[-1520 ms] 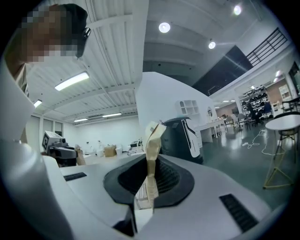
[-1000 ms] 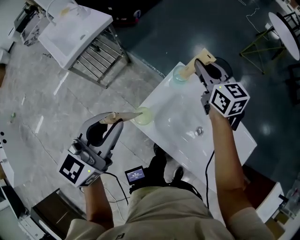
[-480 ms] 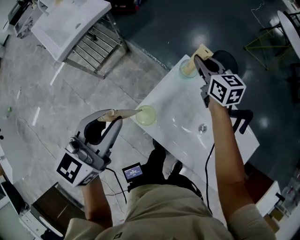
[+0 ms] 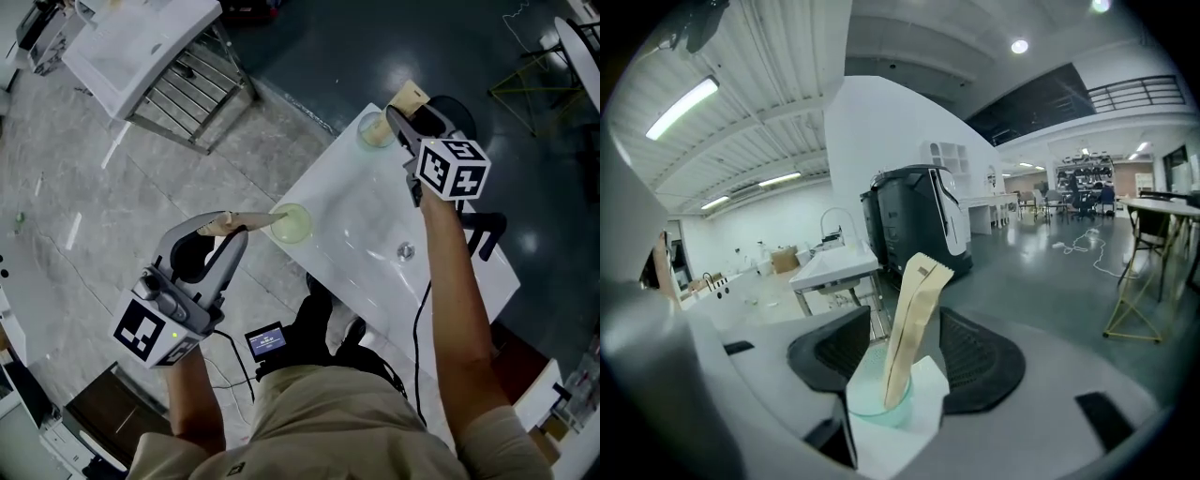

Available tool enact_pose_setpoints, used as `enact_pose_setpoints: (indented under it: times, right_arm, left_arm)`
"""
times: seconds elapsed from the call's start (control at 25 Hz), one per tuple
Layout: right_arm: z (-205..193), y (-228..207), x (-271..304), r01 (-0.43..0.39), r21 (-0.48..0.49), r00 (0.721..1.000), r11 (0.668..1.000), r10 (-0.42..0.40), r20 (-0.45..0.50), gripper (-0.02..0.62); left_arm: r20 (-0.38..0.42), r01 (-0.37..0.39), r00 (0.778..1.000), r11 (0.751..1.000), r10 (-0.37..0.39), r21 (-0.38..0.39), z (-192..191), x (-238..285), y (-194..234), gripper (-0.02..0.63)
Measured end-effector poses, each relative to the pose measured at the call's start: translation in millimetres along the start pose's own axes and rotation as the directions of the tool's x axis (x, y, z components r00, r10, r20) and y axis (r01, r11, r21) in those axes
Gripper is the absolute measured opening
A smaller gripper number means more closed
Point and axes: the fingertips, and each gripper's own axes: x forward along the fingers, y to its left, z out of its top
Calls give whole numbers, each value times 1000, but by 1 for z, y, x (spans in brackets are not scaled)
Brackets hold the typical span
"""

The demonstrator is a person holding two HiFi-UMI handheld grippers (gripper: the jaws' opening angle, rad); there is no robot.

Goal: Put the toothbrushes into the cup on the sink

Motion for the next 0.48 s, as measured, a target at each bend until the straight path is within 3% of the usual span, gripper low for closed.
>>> enact_pose_setpoints:
  times: [0.32, 0.48]
  right_arm:
    - [27, -21, -48, 121, 21, 987, 992, -123, 100, 238]
    - [52, 4, -98, 85, 30, 978, 996, -89, 186, 238]
  left_arm:
    - [9, -9, 1000, 999, 9, 31, 11, -2, -20, 86]
    - [20, -17, 1000, 998, 16, 57, 21, -7, -39, 86]
